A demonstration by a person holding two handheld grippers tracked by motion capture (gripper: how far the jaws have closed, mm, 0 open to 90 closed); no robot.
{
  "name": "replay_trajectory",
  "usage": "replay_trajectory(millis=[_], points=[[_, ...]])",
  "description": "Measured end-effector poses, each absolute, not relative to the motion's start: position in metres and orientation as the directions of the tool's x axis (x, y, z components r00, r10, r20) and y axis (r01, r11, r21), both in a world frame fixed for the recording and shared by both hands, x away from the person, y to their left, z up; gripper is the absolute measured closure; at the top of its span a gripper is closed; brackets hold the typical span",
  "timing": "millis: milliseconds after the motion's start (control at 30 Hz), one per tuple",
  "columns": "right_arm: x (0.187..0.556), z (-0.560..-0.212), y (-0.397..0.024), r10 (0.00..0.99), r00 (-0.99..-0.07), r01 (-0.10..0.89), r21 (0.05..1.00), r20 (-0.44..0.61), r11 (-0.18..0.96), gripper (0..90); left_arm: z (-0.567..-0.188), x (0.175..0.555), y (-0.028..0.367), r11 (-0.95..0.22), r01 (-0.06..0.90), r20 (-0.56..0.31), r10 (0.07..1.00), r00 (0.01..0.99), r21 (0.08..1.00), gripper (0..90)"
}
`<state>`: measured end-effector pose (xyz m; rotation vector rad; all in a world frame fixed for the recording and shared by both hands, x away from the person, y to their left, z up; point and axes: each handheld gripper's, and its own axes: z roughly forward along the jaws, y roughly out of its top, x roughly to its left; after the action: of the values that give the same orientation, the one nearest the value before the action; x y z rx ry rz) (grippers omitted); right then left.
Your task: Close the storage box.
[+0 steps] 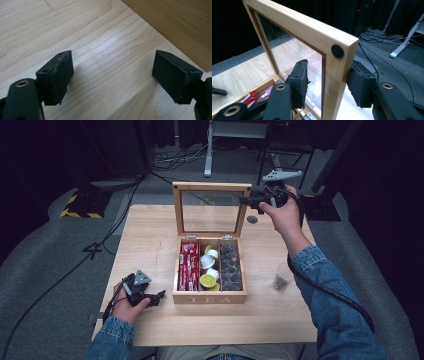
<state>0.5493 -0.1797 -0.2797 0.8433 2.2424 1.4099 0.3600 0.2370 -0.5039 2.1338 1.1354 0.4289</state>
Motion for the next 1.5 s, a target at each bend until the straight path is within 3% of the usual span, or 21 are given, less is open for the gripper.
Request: replay_trajectory(millis=[600,1500], points=[[0.521,-0.280,-0.189,0.614,-0.790,0.284,0.892,0.010,0.351,58.8,-0.504,0.360,0.237,-0.395,0.602,-0.023,0.823,0.567,0.694,17.9],[0.459,-0.297,-0.194,0.542,-0.840,0.260,0.849,-0.036,0.459,52.1,-0.504,0.360,0.237,-0.394,0.602,-0.024,0.824,0.567,0.694,17.8]])
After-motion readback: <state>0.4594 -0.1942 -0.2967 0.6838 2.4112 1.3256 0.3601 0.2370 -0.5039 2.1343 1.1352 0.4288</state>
